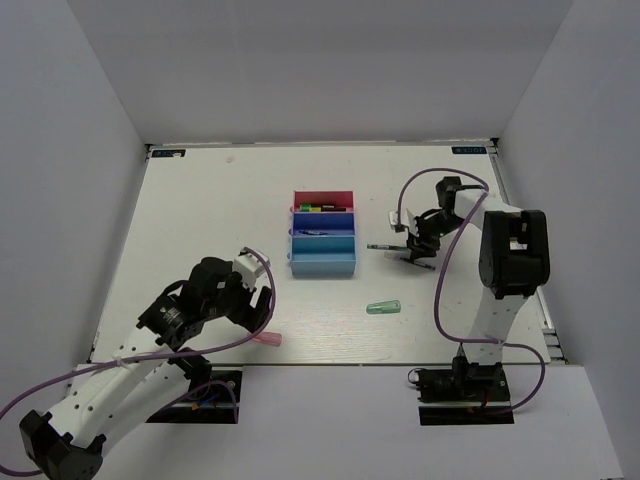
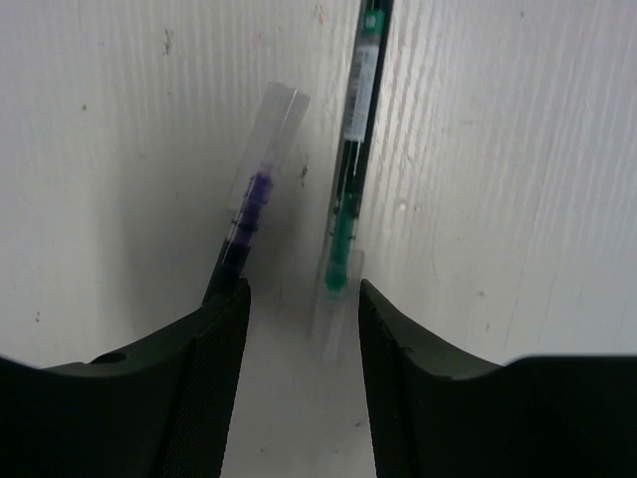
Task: Sort the stationery into containers
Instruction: Pick up the pen from the center of the board.
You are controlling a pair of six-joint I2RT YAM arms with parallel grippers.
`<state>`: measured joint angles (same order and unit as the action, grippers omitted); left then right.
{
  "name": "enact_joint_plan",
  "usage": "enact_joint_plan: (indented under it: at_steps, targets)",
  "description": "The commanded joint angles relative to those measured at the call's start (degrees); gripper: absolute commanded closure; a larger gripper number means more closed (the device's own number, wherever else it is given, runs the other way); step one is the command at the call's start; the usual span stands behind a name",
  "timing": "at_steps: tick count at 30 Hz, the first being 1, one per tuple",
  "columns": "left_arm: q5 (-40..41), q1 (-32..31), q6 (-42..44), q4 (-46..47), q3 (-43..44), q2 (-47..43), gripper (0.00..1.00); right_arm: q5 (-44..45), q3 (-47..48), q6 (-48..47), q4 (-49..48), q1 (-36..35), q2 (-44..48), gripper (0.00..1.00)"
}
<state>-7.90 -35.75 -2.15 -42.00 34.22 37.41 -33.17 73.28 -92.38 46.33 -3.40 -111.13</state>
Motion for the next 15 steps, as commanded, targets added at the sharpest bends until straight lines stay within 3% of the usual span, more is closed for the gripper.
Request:
enact_joint_plan:
  at_steps: [1, 3, 5, 6, 7, 11, 15]
  targets:
    - [0.3, 0.3, -0.4, 0.7, -0.4, -0.6, 0.12, 0.7, -1.2, -0.1, -0.1, -2.0, -0.6, 0.48]
    - [0.1, 0.3, -0.6, 0.8, -0.5, -0.7, 0.12, 1.3, -1.1, 1.3, -1.3, -2.6, -1.1, 0.50]
    - [0.0, 0.4, -0.7, 0.7, -0.5, -0.6, 0.12, 2.1, -0.3, 3.1, -1.5, -3.8, -1.9, 0.59]
    - [0.1, 0.3, -0.7, 0.8, -0.6, -0.6, 0.12, 2.8, 0.2, 3.7, -1.5, -4.1, -2.7, 0.64]
    - [0.1, 0.3, -0.7, 0.8, -0.5, -0.8, 0.12, 3.0, 0.7, 4.0, -1.4, -4.8, -2.9, 0.76]
    - [-0.1, 0.4, -0.7, 1.0, -0.8, -1.4, 0.12, 4.8, 1.0, 5.2, -1.7, -5.4, -3.4, 0.97]
    - [-0.4, 0.3, -0.8, 1.3, -1.0, -1.3, 0.12, 6.0, 0.3, 9.0, -3.8, -5.4, -1.4, 1.00]
